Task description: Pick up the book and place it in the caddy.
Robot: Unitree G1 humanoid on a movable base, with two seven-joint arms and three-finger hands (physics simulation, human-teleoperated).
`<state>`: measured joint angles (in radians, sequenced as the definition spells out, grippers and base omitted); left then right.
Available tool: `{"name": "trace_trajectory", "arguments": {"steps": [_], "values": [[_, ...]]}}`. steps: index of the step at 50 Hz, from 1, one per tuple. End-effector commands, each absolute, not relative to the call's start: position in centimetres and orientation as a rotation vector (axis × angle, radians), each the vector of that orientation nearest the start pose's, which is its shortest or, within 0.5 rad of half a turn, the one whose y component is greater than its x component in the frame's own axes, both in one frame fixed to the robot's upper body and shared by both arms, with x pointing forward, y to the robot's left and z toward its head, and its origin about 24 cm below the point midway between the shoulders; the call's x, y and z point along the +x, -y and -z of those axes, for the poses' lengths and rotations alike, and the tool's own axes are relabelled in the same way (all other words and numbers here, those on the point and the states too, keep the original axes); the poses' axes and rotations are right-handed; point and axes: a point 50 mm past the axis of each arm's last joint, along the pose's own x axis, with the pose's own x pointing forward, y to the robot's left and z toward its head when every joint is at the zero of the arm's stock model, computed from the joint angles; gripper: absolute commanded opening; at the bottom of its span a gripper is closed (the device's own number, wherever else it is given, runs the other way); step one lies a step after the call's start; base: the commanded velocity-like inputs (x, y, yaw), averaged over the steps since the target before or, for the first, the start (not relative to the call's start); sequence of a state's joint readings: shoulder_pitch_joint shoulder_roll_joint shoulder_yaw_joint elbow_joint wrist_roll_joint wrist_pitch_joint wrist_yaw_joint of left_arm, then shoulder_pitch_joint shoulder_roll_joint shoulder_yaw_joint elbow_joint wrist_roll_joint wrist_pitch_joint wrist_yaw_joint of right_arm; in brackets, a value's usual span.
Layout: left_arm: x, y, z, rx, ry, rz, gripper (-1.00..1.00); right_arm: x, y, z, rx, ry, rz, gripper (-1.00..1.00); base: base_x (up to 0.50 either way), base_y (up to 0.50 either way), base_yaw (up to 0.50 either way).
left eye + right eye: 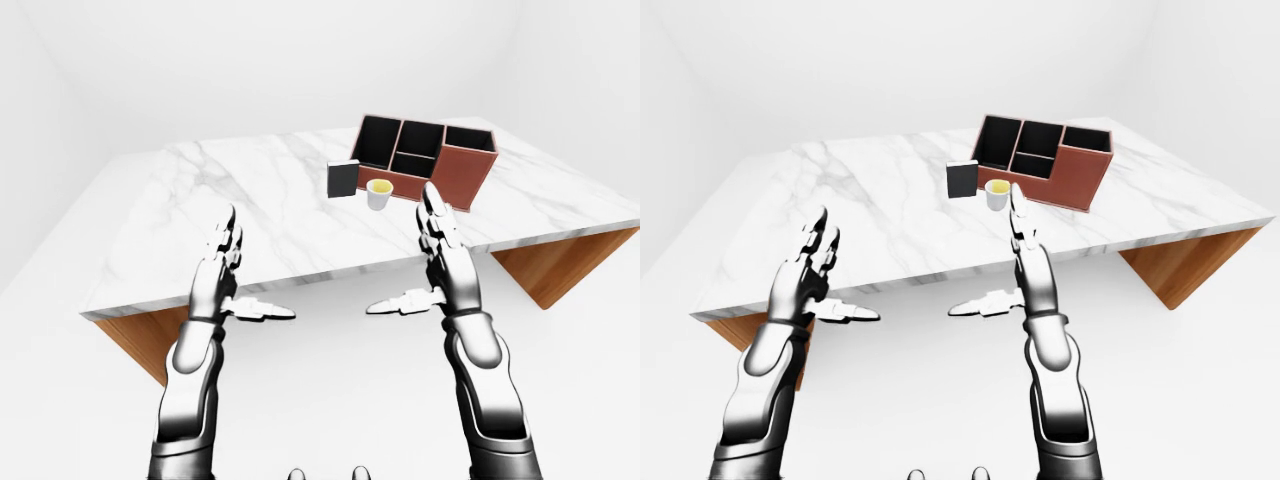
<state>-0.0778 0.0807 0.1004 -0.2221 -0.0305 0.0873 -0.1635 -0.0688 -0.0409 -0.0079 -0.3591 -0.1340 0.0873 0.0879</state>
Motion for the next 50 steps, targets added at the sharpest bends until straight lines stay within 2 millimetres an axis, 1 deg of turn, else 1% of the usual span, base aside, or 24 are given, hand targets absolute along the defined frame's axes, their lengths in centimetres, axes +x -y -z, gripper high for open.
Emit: {"name": "trace_trajectory", "arguments": {"steps": [1, 4, 5, 6, 7, 8, 9, 16, 23, 30, 33, 50], "values": [[27.6, -16.9, -15.2, 0.126, 0.379, 0.192, 1.00, 25.2, 14.7, -17.8, -0.292, 0.519, -0.152, 1.00, 0.00, 0.00, 0.00], [28.0, -16.9, -16.6, 0.154, 0.430, 0.192, 1.00, 25.6, 14.7, -18.5, -0.333, 0.535, -0.174, 1.00, 0.00, 0.00, 0.00], [27.9, -16.8, -17.1, 0.161, 0.449, 0.203, 1.00, 25.7, 14.8, -19.0, -0.338, 0.554, -0.177, 1.00, 0.00, 0.00, 0.00], [27.6, -16.6, -18.1, 0.173, 0.494, 0.214, 1.00, 25.6, 14.8, -20.1, -0.358, 0.599, -0.207, 1.00, 0.00, 0.00, 0.00], [27.6, -16.6, -18.2, 0.174, 0.497, 0.215, 1.00, 25.6, 14.8, -20.2, -0.360, 0.601, -0.209, 1.00, 0.00, 0.00, 0.00], [27.5, -16.5, -18.6, 0.177, 0.516, 0.221, 1.00, 25.6, 14.8, -20.4, -0.370, 0.609, -0.208, 1.00, 0.00, 0.00, 0.00], [27.3, -16.5, -19.4, 0.187, 0.549, 0.224, 1.00, 25.3, 14.6, -21.1, -0.405, 0.637, -0.241, 1.00, 0.00, 0.00, 0.00], [27.8, -15.8, -20.8, 0.214, 0.594, 0.235, 1.00, 25.0, 14.2, -22.6, -0.507, 0.690, -0.272, 1.00, 0.11, -0.02, 0.00], [27.2, -15.5, -22.4, 0.219, 0.672, 0.249, 1.00, 24.9, 13.9, -23.3, -0.546, 0.716, -0.285, 1.00, 0.20, -0.04, 0.00], [26.8, -15.5, -23.1, 0.230, 0.704, 0.254, 1.00, 24.5, 13.5, -23.6, -0.569, 0.733, -0.298, 1.00, 0.20, -0.04, 0.00], [26.3, -15.4, -23.3, 0.242, 0.722, 0.261, 1.00, 24.4, 13.4, -23.6, -0.576, 0.736, -0.297, 1.00, 0.20, -0.04, 0.00], [25.5, -15.4, -23.5, 0.255, 0.747, 0.259, 1.00, 23.9, 13.0, -23.6, -0.602, 0.742, -0.300, 1.00, 0.18, -0.03, 0.00]]}}
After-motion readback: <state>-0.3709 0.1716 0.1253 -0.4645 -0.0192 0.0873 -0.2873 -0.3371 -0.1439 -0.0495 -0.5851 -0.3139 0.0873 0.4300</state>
